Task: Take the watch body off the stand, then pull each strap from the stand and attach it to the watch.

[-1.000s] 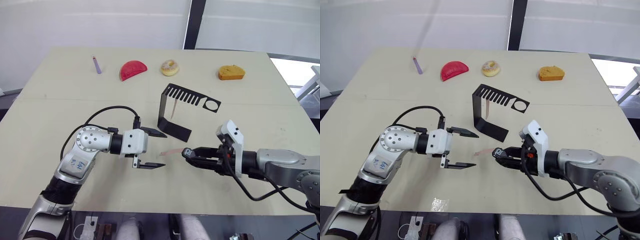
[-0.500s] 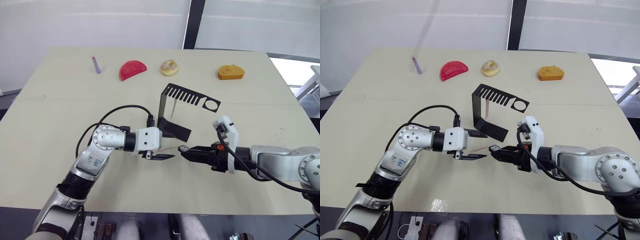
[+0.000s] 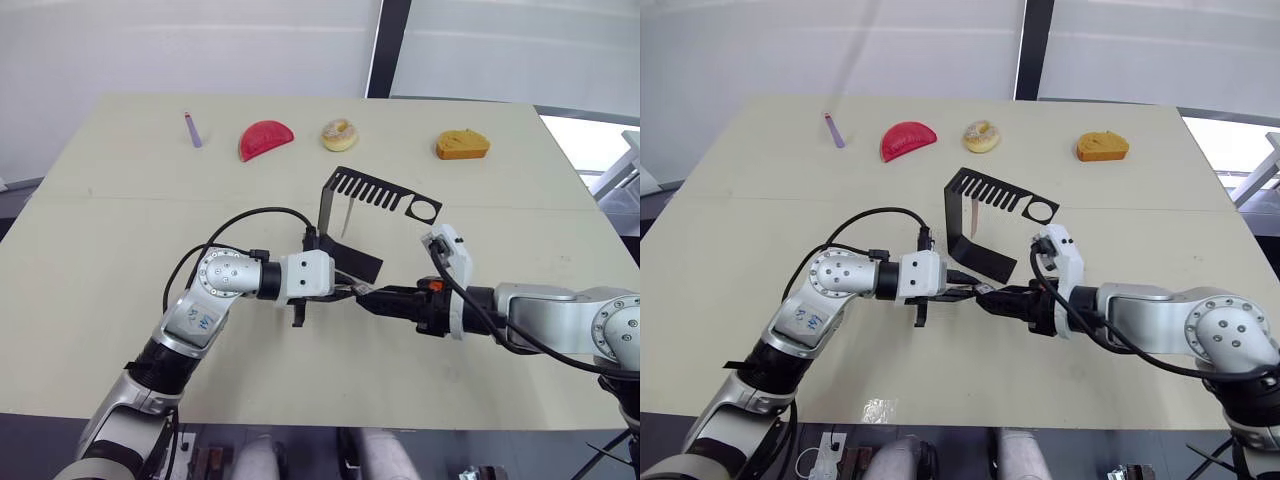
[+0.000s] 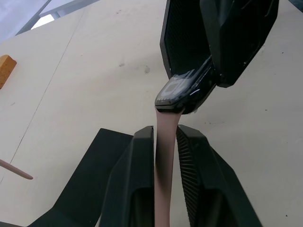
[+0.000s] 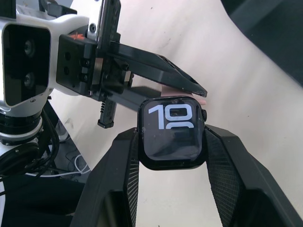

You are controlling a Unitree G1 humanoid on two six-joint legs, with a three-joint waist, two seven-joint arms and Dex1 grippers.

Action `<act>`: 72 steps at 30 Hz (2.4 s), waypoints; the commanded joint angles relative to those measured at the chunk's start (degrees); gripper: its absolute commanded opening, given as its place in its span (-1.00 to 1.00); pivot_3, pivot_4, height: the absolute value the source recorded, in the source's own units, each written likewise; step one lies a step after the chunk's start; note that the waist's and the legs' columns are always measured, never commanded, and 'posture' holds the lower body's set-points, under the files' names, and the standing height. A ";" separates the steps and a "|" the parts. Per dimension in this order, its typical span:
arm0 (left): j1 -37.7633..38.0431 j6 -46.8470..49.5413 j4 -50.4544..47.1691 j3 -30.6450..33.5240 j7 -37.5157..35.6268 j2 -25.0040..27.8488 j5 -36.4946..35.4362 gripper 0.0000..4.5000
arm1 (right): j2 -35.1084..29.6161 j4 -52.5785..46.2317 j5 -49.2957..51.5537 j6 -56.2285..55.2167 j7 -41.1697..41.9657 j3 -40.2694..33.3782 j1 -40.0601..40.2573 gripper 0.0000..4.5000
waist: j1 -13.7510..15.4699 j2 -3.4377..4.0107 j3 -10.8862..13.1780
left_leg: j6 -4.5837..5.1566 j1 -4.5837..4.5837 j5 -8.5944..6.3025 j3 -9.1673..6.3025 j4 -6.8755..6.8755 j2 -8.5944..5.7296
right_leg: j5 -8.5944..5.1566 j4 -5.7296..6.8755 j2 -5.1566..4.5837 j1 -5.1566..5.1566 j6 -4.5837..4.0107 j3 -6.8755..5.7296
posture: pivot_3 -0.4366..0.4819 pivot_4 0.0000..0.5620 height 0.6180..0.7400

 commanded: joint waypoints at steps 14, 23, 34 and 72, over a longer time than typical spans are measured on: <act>-0.82 -0.54 0.34 0.35 1.00 0.21 0.82 -0.63 | -1.29 -0.54 1.16 -0.43 -0.58 -0.54 -1.18 -0.34 | -0.01 0.00 0.00 | 0.00 0.00 0.00 0.00 0.00 0.00 | 0.00 0.00 0.00 0.00 0.00 0.00 | -0.05 -0.47 0.95; -0.76 -2.21 0.96 0.70 0.59 -0.50 -0.19 -0.99 | -1.34 -0.47 1.25 -0.48 -0.56 -0.66 -1.29 -0.34 | 0.01 0.00 0.00 | 0.00 -0.01 0.00 0.00 0.00 0.00 | 0.00 -0.01 0.00 0.00 0.00 0.00 | -0.05 -0.47 0.95; -0.91 -3.13 1.36 0.62 0.25 -0.97 -0.35 -0.99 | -1.69 -0.11 1.40 -0.57 -0.53 -0.78 -1.23 -0.34 | 0.01 0.00 0.00 | 0.00 -0.02 0.00 -0.01 0.00 0.00 | 0.00 -0.01 0.00 -0.01 0.00 0.00 | -0.05 -0.47 0.95; -1.35 -4.31 1.83 1.13 0.53 -1.57 -0.38 -0.99 | -1.87 1.50 0.24 0.35 0.22 -0.61 -1.12 -0.34 | 0.00 0.00 0.00 | 0.00 -0.04 0.00 -0.02 -0.01 0.01 | 0.00 -0.03 0.00 -0.01 0.00 -0.01 | -0.05 -0.47 0.95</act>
